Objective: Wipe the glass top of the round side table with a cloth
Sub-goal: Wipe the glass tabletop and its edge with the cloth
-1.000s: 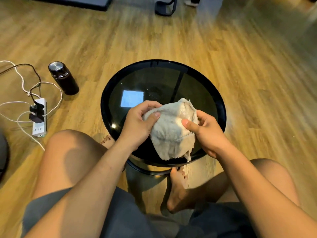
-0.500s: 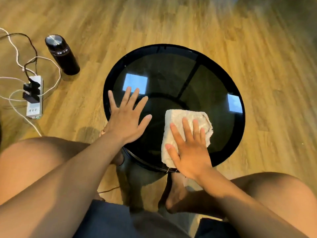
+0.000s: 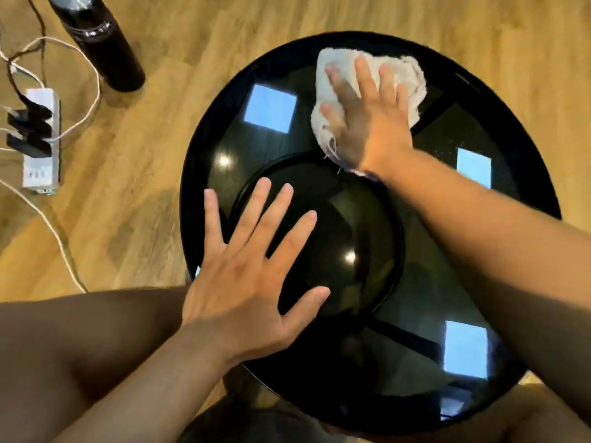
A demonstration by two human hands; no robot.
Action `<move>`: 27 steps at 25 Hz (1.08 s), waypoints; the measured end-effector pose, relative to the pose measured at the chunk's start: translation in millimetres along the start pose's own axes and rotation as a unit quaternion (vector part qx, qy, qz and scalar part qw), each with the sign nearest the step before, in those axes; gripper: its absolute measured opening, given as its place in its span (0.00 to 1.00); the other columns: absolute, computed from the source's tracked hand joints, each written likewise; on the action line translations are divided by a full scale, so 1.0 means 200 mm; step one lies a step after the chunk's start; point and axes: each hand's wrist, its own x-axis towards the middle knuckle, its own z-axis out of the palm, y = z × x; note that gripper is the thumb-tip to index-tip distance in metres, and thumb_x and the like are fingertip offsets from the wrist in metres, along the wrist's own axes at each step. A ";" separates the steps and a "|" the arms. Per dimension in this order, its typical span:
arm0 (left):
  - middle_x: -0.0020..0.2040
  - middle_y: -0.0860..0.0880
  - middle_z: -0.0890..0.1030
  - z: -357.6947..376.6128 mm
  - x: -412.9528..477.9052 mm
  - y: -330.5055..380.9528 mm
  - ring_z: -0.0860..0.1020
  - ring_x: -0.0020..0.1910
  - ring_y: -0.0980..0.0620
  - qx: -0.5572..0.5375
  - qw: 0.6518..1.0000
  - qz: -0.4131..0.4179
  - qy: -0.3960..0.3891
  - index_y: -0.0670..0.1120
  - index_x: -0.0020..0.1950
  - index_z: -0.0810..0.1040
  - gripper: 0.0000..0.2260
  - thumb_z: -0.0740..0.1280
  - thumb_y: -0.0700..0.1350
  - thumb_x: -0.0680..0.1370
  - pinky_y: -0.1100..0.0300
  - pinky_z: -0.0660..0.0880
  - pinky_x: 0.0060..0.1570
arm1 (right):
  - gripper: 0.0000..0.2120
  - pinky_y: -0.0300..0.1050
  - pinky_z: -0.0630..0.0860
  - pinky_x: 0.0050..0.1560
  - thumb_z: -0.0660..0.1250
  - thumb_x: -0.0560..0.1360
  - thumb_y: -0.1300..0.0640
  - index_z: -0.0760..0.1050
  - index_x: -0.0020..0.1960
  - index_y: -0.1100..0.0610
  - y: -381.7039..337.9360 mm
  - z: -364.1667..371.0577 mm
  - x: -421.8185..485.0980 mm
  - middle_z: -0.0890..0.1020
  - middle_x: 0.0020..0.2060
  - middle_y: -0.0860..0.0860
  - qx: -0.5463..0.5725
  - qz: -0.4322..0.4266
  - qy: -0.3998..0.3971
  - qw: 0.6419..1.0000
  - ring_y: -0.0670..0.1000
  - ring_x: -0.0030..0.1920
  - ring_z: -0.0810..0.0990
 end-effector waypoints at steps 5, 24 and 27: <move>0.76 0.42 0.66 0.01 0.00 -0.03 0.58 0.78 0.42 -0.067 0.996 -0.002 0.059 0.45 0.73 0.69 0.30 0.61 0.60 0.76 0.27 0.46 0.71 | 0.27 0.62 0.45 0.76 0.47 0.82 0.44 0.47 0.80 0.43 -0.02 -0.02 0.31 0.51 0.80 0.55 0.040 0.020 0.031 0.999 0.66 0.78 0.49; 0.77 0.47 0.65 -0.01 0.00 -0.01 0.56 0.79 0.46 -0.013 1.000 -0.003 0.028 0.50 0.74 0.66 0.28 0.54 0.62 0.77 0.32 0.45 0.74 | 0.28 0.63 0.59 0.72 0.56 0.74 0.48 0.58 0.74 0.41 -0.01 0.07 -1.67 0.61 0.78 0.51 0.092 0.045 -0.048 0.994 0.61 0.78 0.56; 0.80 0.45 0.59 0.00 0.00 0.00 0.51 0.80 0.44 0.025 1.000 0.019 -0.003 0.52 0.76 0.63 0.31 0.53 0.65 0.77 0.33 0.43 0.74 | 0.27 0.66 0.55 0.74 0.49 0.78 0.48 0.58 0.78 0.45 0.08 0.09 -1.34 0.59 0.79 0.55 0.054 0.013 -0.051 0.997 0.64 0.78 0.50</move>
